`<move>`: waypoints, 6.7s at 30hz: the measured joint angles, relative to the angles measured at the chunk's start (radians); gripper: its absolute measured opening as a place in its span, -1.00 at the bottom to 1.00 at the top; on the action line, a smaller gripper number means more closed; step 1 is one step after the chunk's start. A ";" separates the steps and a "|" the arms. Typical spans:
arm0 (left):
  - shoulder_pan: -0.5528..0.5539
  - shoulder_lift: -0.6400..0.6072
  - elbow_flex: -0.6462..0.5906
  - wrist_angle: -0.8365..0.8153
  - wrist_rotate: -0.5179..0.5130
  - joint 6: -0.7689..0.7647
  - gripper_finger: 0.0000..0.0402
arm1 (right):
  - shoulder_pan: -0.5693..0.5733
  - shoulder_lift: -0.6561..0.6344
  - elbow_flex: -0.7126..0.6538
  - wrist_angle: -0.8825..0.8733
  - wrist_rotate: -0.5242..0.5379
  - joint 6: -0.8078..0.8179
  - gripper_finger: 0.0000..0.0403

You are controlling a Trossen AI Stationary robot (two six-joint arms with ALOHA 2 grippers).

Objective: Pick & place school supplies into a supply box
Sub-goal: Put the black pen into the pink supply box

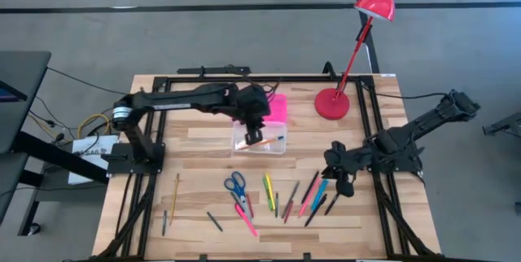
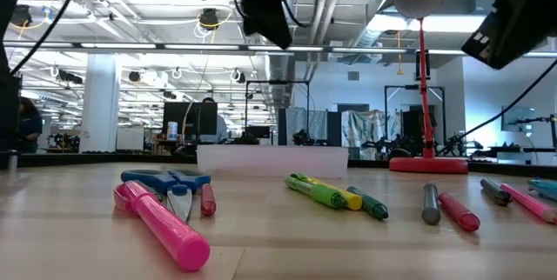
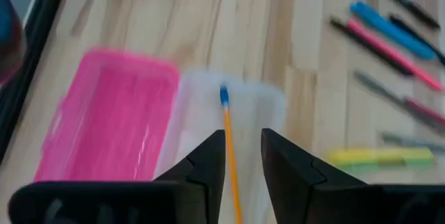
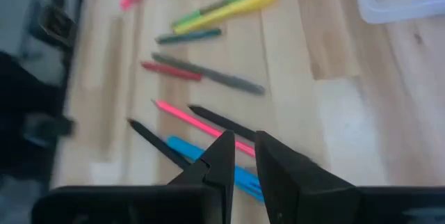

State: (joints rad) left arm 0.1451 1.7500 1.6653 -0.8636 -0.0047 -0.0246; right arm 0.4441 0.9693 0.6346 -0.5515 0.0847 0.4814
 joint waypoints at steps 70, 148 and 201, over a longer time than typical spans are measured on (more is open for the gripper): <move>-0.547 -0.071 -0.002 -0.521 -0.636 -0.928 -0.57 | -0.222 0.506 0.006 0.113 -0.143 -0.678 -0.52; -0.550 -0.061 -0.002 -0.534 -0.637 -0.926 -0.57 | -0.228 0.653 0.110 0.076 -0.199 -0.857 -0.61; -0.596 -0.063 -0.394 -0.557 -0.656 -1.112 -0.57 | -0.426 0.526 0.420 -0.146 -0.105 -0.560 -0.99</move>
State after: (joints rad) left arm -0.4512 1.6867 1.2713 -1.4207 -0.6607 -1.1366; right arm 0.0182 1.4955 1.0542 -0.6972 -0.0204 -0.0790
